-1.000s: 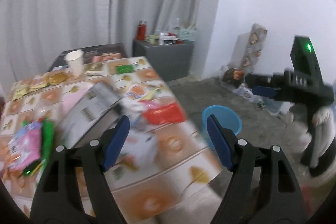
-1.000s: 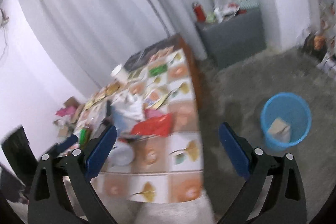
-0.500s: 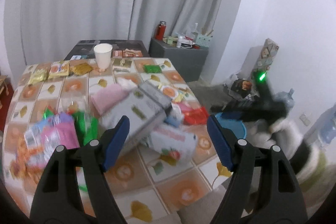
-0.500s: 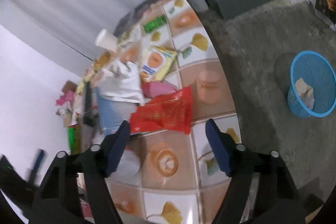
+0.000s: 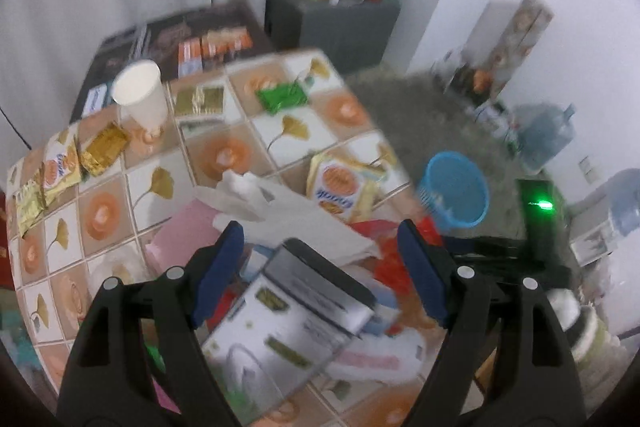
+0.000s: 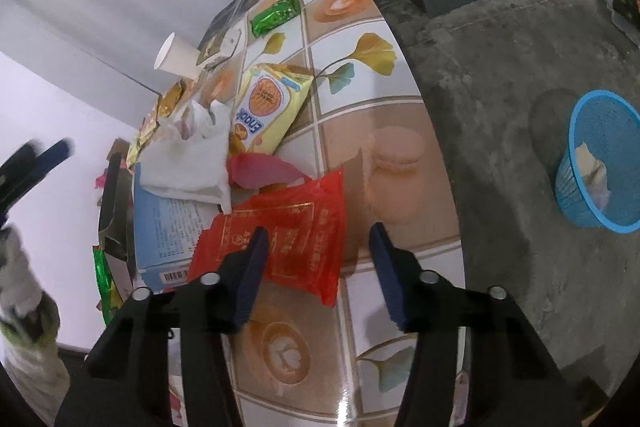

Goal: Collect trash
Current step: 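Grasp the white tissue with the left gripper while the right grasps the red wrapper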

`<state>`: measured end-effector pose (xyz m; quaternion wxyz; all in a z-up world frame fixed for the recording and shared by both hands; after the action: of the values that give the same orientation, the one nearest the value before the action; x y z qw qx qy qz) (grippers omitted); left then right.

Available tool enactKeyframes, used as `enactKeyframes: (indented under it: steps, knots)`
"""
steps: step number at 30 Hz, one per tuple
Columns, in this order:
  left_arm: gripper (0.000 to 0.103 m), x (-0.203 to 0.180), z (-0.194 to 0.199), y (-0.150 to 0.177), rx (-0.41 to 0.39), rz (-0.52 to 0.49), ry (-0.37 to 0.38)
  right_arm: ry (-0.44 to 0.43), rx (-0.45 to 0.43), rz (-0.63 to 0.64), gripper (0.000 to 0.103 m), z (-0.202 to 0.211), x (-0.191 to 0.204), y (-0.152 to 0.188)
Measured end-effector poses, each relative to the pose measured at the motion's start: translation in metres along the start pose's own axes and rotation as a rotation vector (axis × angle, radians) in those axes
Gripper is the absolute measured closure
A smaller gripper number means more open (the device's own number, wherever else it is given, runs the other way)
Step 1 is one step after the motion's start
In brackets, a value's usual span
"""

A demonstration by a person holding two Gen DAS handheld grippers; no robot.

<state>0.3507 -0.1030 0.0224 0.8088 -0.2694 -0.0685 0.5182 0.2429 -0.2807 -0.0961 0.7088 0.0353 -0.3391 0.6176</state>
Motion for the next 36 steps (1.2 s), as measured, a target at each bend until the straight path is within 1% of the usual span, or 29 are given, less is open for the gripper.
enactKeyframes:
  steps: [4, 6, 10, 12, 13, 15, 17, 22, 24, 25, 27, 31, 33, 36]
  knots:
    - [0.028, 0.011, -0.034, -0.010, 0.078, -0.014, -0.073, -0.002, 0.018, 0.040, 0.074, 0.000, 0.001, 0.002]
    - [0.028, 0.017, -0.049, -0.018, 0.110, -0.017, -0.105, -0.009, 0.025, 0.056, 0.079, 0.000, 0.001, 0.004]
    - [0.029, 0.030, -0.076, -0.029, 0.158, -0.036, -0.193, -0.036, 0.025, 0.066, 0.085, 0.000, 0.002, 0.004]
    - [0.033, 0.040, -0.091, -0.032, 0.189, -0.031, -0.224, -0.046, 0.026, 0.065, 0.086, -0.001, 0.002, 0.004]
    - [0.034, 0.045, -0.097, -0.032, 0.210, -0.020, -0.231, -0.051, 0.026, 0.067, 0.087, -0.001, 0.002, 0.003]
    - [0.038, 0.053, -0.111, -0.031, 0.251, -0.003, -0.238, -0.059, 0.026, 0.071, 0.088, -0.001, 0.002, 0.003]
    - [0.041, 0.057, -0.121, -0.031, 0.276, -0.002, -0.245, -0.064, 0.026, 0.075, 0.088, -0.001, 0.002, 0.004]
    - [0.054, 0.066, -0.139, -0.026, 0.345, -0.009, -0.275, -0.081, 0.019, 0.076, 0.091, 0.002, 0.002, 0.003]
    - [0.063, 0.068, -0.144, -0.022, 0.372, -0.014, -0.283, -0.086, 0.016, 0.077, 0.091, 0.003, 0.002, 0.003]
    - [0.065, 0.068, -0.146, -0.021, 0.381, -0.023, -0.285, -0.087, 0.014, 0.077, 0.091, 0.003, 0.003, 0.002]
    - [0.073, 0.069, -0.149, -0.019, 0.393, -0.037, -0.293, -0.089, 0.011, 0.080, 0.092, 0.003, 0.003, 0.001]
    - [0.083, 0.068, -0.151, -0.018, 0.394, -0.048, -0.286, -0.093, 0.009, 0.081, 0.092, 0.003, 0.002, 0.001]
    - [0.092, 0.068, -0.151, -0.019, 0.391, -0.059, -0.281, -0.094, 0.007, 0.080, 0.092, 0.004, 0.002, 0.002]
    - [0.099, 0.065, -0.149, -0.020, 0.372, -0.073, -0.267, -0.096, 0.001, 0.078, 0.093, 0.005, 0.002, 0.001]
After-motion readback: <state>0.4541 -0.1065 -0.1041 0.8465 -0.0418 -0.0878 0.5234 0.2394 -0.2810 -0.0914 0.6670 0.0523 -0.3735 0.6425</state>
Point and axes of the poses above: each gripper's, at about its wrist camera, not at the fingertips, and z roughly against the way its jaws point, x to its left, y to its underside, the point moved 8 cm from there along -z, roughly the way its jaws point, and after that the axes turned 2 degrees about z, right-handed, at the moved point
